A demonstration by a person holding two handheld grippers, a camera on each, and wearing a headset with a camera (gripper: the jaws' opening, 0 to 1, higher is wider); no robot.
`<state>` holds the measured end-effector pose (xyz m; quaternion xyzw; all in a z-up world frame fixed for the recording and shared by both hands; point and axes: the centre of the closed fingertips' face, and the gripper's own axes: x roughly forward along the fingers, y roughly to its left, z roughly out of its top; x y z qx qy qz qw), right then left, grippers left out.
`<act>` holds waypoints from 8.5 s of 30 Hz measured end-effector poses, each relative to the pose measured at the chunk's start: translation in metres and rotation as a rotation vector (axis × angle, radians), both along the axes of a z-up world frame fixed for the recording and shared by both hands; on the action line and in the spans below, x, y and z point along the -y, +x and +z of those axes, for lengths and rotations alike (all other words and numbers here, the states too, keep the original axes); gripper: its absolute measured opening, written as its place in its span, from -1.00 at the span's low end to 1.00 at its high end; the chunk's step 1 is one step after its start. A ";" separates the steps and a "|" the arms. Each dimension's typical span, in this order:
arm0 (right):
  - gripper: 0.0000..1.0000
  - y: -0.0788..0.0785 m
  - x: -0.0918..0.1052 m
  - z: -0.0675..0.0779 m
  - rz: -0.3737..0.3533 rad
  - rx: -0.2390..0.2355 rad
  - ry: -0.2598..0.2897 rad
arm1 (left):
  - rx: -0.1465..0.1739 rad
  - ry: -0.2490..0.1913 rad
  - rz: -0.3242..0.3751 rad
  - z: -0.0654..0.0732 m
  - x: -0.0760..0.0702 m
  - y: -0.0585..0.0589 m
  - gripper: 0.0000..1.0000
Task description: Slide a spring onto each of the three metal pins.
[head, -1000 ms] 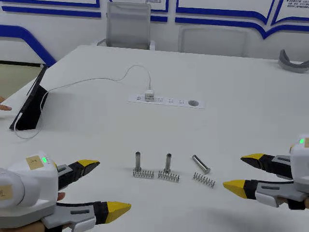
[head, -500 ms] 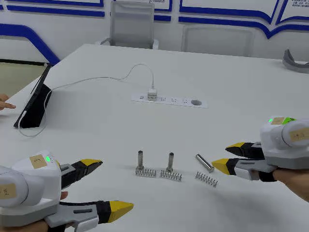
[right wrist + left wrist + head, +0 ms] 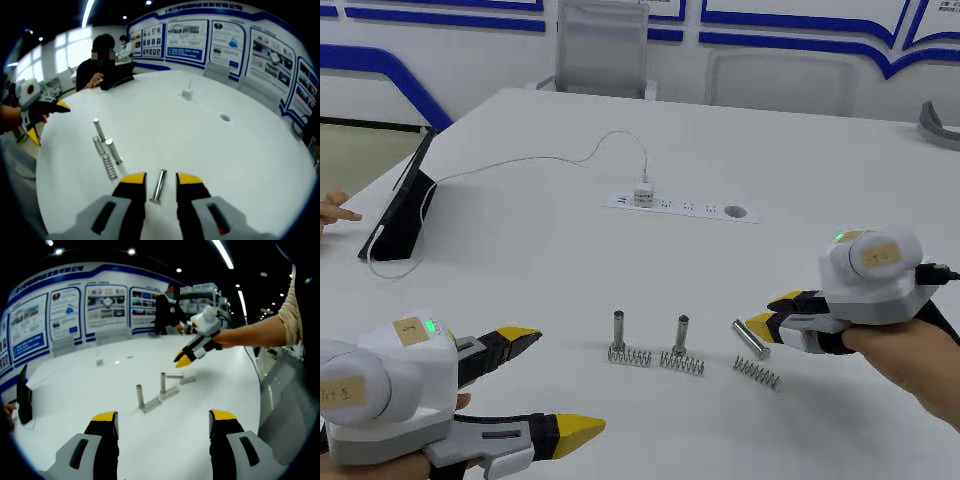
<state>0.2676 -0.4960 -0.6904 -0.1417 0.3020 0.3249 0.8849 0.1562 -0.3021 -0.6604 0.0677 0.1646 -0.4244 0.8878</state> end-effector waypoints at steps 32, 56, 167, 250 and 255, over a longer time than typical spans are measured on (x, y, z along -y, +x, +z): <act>-0.78 0.021 -0.004 -0.044 -0.058 -0.163 -0.113 | -0.025 0.003 0.014 -0.009 -0.004 -0.002 0.47; -0.83 0.015 -0.005 -0.046 -0.135 -0.215 -0.100 | -0.015 0.000 0.028 -0.004 -0.004 -0.003 0.47; -0.70 -0.059 0.015 -0.034 0.091 -0.106 -0.038 | 0.032 -0.005 -0.014 0.012 0.013 -0.010 0.46; -0.76 -0.161 -0.068 0.015 0.707 -0.148 -0.197 | 0.055 0.102 -0.402 -0.012 0.112 -0.044 -0.39; -0.76 -0.167 -0.068 0.015 0.737 -0.156 -0.217 | 0.077 0.117 -0.430 -0.012 0.117 -0.048 -0.53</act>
